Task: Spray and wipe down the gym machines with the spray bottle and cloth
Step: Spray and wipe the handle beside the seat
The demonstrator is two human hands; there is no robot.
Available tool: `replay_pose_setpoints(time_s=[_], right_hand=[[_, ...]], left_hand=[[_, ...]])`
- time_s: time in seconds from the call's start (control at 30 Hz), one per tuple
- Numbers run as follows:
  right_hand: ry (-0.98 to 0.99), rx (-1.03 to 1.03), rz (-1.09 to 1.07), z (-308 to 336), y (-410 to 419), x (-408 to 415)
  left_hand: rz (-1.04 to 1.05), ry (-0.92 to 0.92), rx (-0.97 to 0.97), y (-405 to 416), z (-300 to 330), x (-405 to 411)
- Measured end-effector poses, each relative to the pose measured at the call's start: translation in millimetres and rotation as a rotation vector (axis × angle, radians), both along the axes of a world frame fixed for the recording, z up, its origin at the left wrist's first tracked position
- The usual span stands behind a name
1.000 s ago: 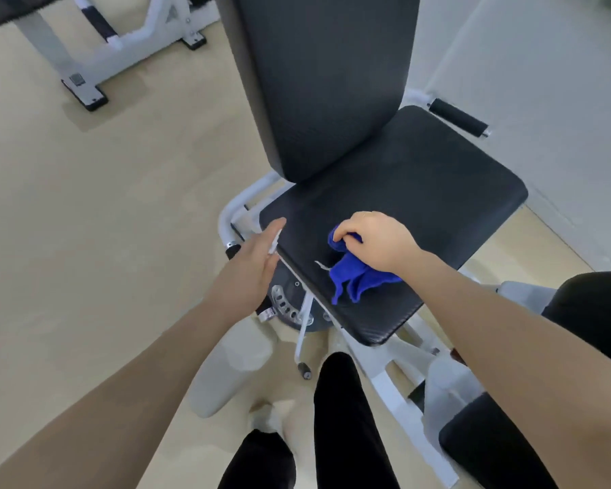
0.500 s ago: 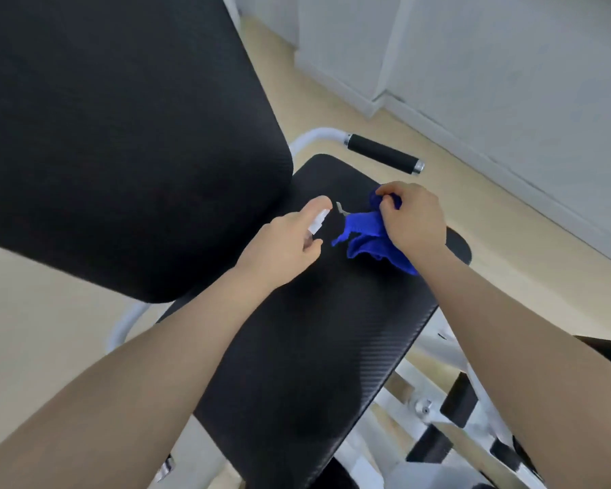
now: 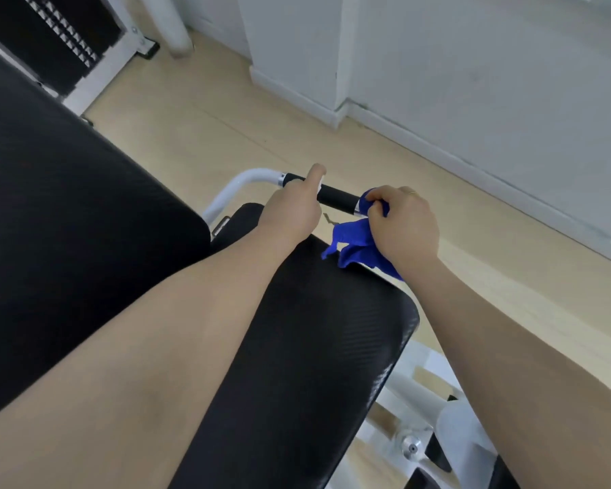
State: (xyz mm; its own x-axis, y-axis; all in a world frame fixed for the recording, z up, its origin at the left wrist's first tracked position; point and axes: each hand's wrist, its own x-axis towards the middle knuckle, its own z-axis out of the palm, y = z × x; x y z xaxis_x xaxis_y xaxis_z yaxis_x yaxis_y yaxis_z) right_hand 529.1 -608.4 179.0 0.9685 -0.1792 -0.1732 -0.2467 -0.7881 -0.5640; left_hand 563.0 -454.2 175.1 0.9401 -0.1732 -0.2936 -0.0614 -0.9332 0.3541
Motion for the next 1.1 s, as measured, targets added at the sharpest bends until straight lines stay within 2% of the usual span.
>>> replay_pose_setpoints(time_s=[0.27,0.4,0.53,0.63,1.0,1.1], right_hand=[[0.053,-0.018,-0.075,-13,-26,0],[0.067,-0.025,-0.07,-16,-26,3],[0.067,-0.029,-0.035,-14,-17,11],[0.034,-0.047,0.004,-10,-6,21],[-0.009,-0.085,-0.017,-15,14,36],[0.0,-0.083,-0.051,-14,6,32]], left_hand=[[-0.019,-0.007,0.057,-25,-23,7],[0.028,0.017,0.105,-28,-20,10],[0.112,0.028,0.23,-11,-16,19],[0.175,0.057,0.229,8,-20,29],[-0.113,-0.012,0.176,-9,-17,24],[-0.1,-0.004,0.135,-15,-19,20]])
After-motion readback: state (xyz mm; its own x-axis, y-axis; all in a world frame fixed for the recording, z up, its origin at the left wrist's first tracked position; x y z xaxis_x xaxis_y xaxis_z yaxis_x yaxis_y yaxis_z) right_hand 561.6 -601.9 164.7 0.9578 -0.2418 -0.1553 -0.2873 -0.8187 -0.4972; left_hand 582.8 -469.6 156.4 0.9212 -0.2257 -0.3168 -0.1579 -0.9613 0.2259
